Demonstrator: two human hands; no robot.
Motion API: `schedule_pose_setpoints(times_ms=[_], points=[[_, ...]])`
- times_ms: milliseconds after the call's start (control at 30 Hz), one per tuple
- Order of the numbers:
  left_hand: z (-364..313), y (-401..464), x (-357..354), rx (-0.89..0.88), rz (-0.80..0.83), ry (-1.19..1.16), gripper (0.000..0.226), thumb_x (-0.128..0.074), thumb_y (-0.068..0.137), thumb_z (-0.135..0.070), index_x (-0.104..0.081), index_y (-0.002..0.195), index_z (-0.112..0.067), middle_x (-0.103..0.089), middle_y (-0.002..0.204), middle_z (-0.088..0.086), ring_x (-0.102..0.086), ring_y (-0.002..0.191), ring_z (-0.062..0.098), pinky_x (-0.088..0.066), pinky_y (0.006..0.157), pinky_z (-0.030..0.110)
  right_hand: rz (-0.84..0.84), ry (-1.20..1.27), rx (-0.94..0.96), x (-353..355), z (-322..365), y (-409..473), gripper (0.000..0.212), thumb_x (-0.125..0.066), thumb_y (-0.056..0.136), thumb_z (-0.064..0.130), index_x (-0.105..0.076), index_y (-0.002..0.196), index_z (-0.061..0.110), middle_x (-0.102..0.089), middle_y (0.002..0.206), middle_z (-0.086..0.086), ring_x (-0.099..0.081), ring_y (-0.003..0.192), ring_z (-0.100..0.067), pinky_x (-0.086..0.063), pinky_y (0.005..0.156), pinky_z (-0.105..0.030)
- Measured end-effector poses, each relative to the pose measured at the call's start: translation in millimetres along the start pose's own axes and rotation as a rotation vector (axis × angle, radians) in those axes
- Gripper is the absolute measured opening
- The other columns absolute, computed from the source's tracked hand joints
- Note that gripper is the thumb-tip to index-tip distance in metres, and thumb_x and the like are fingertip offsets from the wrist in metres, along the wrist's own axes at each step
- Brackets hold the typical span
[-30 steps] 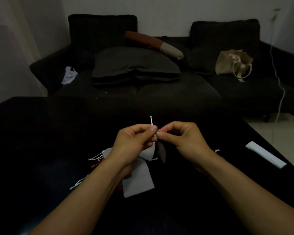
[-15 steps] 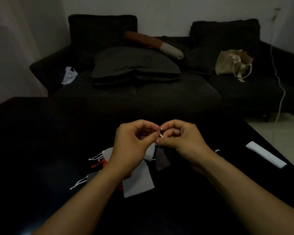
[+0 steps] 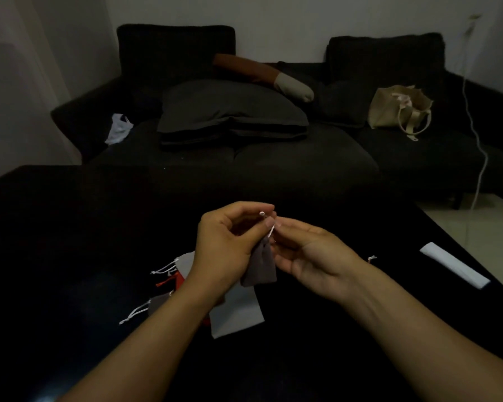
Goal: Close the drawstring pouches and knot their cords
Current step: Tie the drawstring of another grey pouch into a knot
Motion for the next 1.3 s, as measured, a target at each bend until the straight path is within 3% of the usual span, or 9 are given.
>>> schedule_pose_setpoints(times_ms=[167,300,400,500,700,800,933,1167,1300], points=[[-2,0,0,-0.027,0.002,0.067,0.021,-0.075,0.083,-0.003,-0.076,0.099,-0.015,-0.077,0.093,-0.003,-0.074,0.090,0.011,-0.058,0.080,0.025,-0.052,0.095,-0.005,1,-2,-2,0.016,-0.064,0.085,0.003,-0.075,0.092,0.011,-0.075,0.088,-0.010,-0.070,0.075,-0.016,-0.057,0.075,-0.028],[-2,0,3,-0.014,-0.044,0.066,0.016,-0.071,0.086,-0.007,-0.077,0.096,-0.018,-0.077,0.091,-0.005,-0.073,0.089,0.009,-0.057,0.078,0.022,-0.173,0.135,0.025,6,0,-3,0.018,-0.068,0.083,0.000,-0.071,0.095,0.013,-0.074,0.079,-0.007,-0.066,0.070,-0.014,-0.050,0.066,-0.024],[8,0,7,0.100,-0.101,-0.037,0.014,-0.064,0.094,-0.019,-0.077,0.096,-0.019,-0.077,0.094,-0.002,-0.073,0.093,0.012,-0.055,0.077,0.022,-0.165,0.295,0.049,3,3,0,0.020,-0.063,0.088,-0.001,-0.066,0.100,0.015,-0.072,0.070,-0.004,-0.056,0.058,-0.009,-0.041,0.056,-0.020],[19,3,0,0.272,-0.065,-0.211,0.032,-0.047,0.102,-0.029,-0.076,0.093,-0.017,-0.077,0.097,0.002,-0.073,0.092,0.016,-0.057,0.082,0.031,-0.059,0.458,0.098,-3,15,1,0.023,-0.052,0.091,-0.002,-0.065,0.096,0.017,-0.064,0.066,-0.004,-0.050,0.049,-0.008,-0.036,0.045,-0.016],[31,0,-18,0.577,-0.029,-0.846,0.029,-0.046,0.101,-0.028,-0.063,0.080,-0.017,-0.072,0.080,0.001,-0.060,0.069,0.010,-0.046,0.073,0.023,0.127,0.553,0.136,-16,32,-11,0.023,-0.051,0.080,0.000,-0.067,0.080,0.016,-0.057,0.072,-0.005,-0.043,0.047,-0.007,-0.034,0.044,-0.014],[23,3,-16,0.543,0.041,-0.850,0.027,-0.044,0.099,-0.027,-0.059,0.078,-0.019,-0.059,0.070,-0.003,-0.041,0.054,0.007,-0.032,0.059,0.021,0.165,0.522,0.144,-19,37,-14,0.029,-0.049,0.080,-0.001,-0.070,0.070,0.015,-0.057,0.072,-0.006,-0.037,0.043,-0.006,-0.031,0.041,-0.013],[15,10,-1,0.488,0.013,-0.831,0.027,-0.042,0.100,-0.022,-0.053,0.076,-0.017,-0.048,0.065,-0.004,-0.034,0.046,0.005,-0.031,0.042,0.016,0.151,0.401,0.167,-15,47,-17,0.036,-0.047,0.080,-0.004,-0.074,0.066,0.016,-0.057,0.073,-0.009,-0.034,0.042,-0.006,-0.029,0.040,-0.014],[21,3,-14,0.502,0.003,-0.755,0.030,-0.040,0.103,-0.025,-0.051,0.076,-0.017,-0.048,0.058,-0.004,-0.041,0.047,0.007,-0.037,0.043,0.017,0.180,0.391,0.143,-11,47,-16,0.026,-0.047,0.085,0.000,-0.064,0.097,0.016,-0.056,0.073,-0.004,-0.035,0.044,-0.004,-0.029,0.043,-0.012],[24,8,-3,0.478,-0.035,-0.777,0.030,-0.038,0.103,-0.023,-0.050,0.076,-0.016,-0.049,0.061,-0.001,-0.046,0.049,0.009,-0.044,0.047,0.019,0.181,0.365,0.129,-7,44,-12,0.028,-0.043,0.090,-0.004,-0.062,0.099,0.014,-0.055,0.076,-0.007,-0.036,0.046,-0.004,-0.033,0.042,-0.013]])
Point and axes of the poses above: each hand's wrist, its own y-axis towards the middle knuckle, its own x-axis out of the back of the hand, z = x × y, the point moved 9 cm from there along y, towards the middle knuckle
